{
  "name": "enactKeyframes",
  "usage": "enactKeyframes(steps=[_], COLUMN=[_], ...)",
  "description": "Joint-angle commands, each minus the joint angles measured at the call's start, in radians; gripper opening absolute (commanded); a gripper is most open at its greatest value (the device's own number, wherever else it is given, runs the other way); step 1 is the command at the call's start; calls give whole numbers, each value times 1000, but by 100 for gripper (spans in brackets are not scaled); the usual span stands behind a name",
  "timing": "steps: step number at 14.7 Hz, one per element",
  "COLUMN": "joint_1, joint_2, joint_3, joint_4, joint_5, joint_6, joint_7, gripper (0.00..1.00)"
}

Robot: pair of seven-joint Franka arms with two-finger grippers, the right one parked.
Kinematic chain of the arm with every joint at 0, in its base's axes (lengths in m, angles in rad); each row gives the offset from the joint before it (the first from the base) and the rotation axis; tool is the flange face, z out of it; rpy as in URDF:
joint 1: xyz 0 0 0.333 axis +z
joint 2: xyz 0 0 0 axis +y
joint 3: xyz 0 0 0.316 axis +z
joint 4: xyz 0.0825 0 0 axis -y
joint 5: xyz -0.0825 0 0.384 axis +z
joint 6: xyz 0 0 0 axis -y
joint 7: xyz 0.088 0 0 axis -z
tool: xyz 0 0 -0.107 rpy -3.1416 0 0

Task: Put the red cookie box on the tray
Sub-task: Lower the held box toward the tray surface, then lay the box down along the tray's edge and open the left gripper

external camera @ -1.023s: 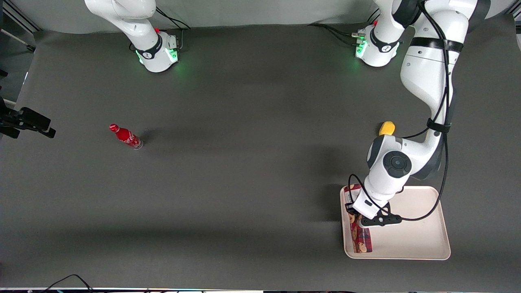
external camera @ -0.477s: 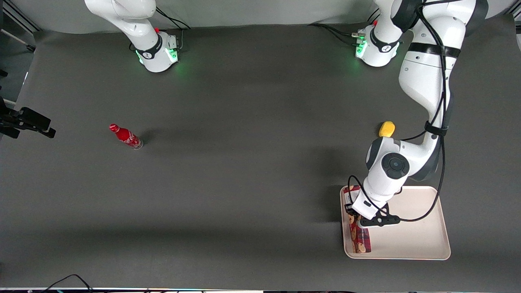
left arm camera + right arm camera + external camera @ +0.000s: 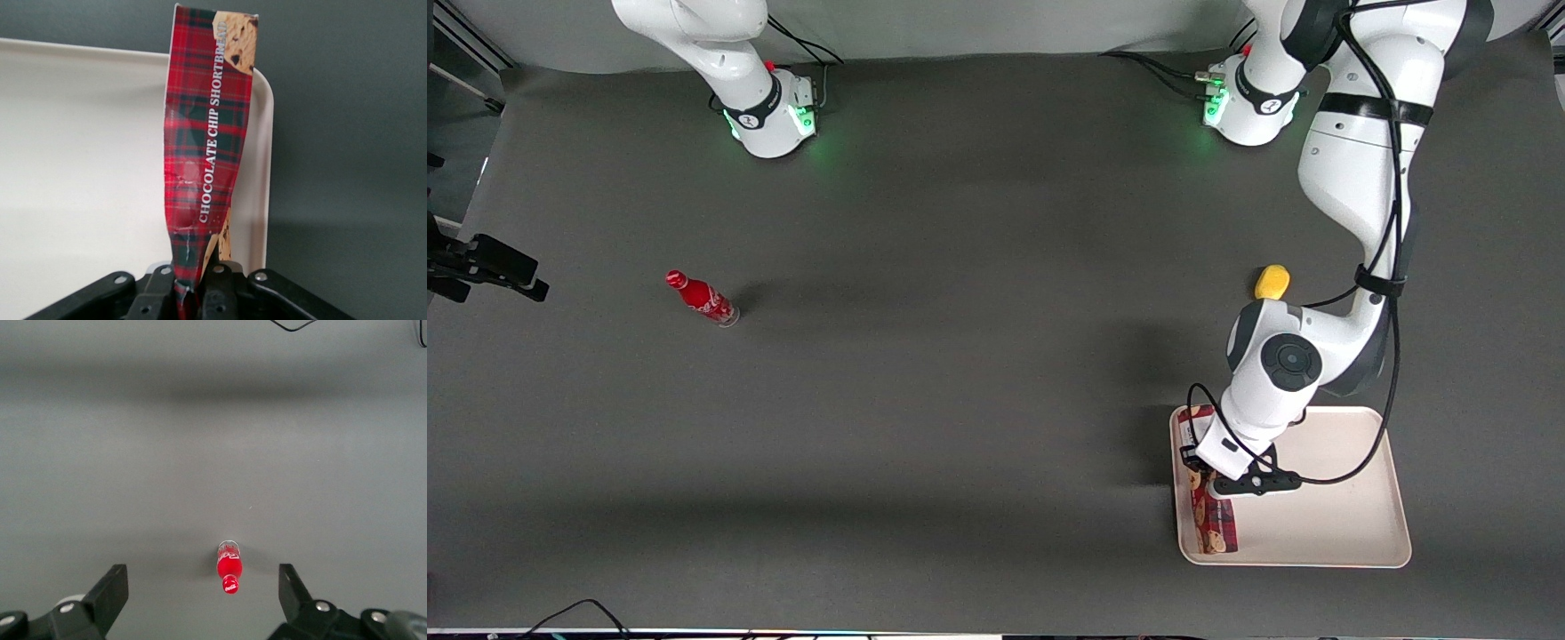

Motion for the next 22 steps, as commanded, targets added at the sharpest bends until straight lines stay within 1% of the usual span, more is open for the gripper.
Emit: enactKeyframes(steps=[1,3,4,6,8,9,11,14,15,17,20,22], joint_1=[21,52,60,75,77,78,81,87,99,101,101,100], joint_2=[-51,-95,-109,-117,-118,-118,-117,-117,-117,-109,-103,-92], joint_3=[44,50,59,97,157,183,223,268,268,272,289,306], joint_4=[-30,-70,-78,-78,-86,-90,-93,-99,-99,-99,-99,-98], joint_5=[-4,-31,-60,-155,-284,-326,-353,-358,-363,-418,-475,-490], joint_6=[-19,-31,-54,-82,-88,-91,-91,-91,-91,-88,-84,-65], joint_7=[150,257,300,434,607,681,771,846,851,851,843,832], gripper=[0,0,0,0,0,0,0,0,0,0,0,0])
